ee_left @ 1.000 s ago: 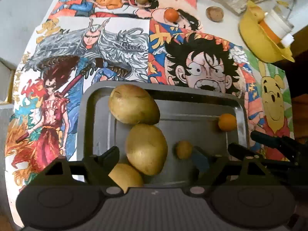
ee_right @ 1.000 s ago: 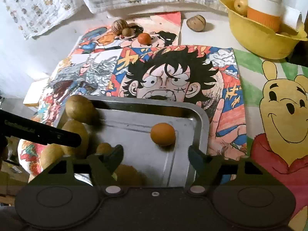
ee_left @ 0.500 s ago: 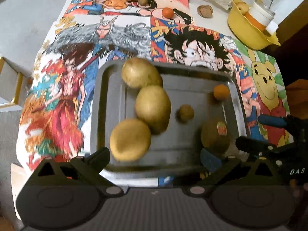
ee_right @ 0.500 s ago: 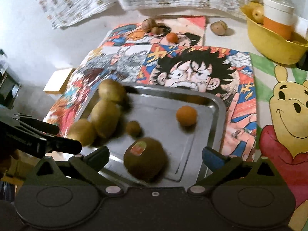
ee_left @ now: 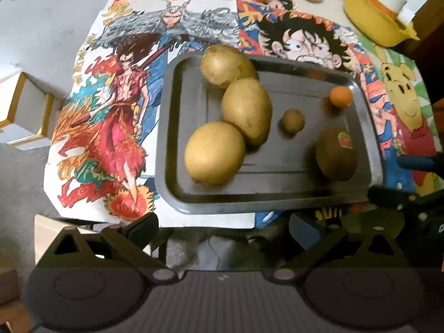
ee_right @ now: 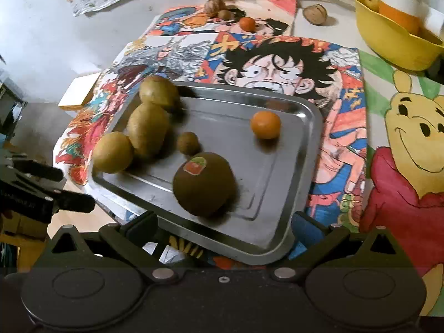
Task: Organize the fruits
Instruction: 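Move both tools back to the fruit pile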
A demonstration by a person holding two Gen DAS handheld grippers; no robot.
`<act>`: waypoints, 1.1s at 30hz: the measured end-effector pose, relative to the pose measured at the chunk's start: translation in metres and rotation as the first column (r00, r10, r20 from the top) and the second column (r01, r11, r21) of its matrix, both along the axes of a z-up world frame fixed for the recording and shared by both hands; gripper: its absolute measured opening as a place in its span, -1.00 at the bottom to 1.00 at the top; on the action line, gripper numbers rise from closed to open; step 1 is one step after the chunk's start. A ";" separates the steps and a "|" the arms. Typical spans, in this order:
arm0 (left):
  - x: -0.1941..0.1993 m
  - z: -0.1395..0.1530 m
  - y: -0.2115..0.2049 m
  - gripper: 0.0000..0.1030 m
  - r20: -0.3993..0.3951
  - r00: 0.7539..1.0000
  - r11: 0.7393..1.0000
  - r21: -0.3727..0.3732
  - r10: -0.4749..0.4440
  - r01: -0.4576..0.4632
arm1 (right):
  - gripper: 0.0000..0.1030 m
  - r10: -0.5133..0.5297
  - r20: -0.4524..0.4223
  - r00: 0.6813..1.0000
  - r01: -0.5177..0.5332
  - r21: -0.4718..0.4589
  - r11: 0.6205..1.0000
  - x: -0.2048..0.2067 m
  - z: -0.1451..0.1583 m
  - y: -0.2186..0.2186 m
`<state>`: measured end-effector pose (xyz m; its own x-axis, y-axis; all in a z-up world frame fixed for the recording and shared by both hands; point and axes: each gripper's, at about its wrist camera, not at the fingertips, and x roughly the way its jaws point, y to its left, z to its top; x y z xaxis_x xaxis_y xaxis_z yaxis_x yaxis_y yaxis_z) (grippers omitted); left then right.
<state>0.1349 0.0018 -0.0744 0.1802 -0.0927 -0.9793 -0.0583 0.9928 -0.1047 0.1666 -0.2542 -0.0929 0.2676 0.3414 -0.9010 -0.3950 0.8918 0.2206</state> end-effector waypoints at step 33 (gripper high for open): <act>0.101 0.020 0.050 0.99 0.037 0.998 0.997 0.059 0.050 -0.052 | 0.99 -0.144 0.047 0.988 0.144 0.016 0.989 0.091 0.010 0.012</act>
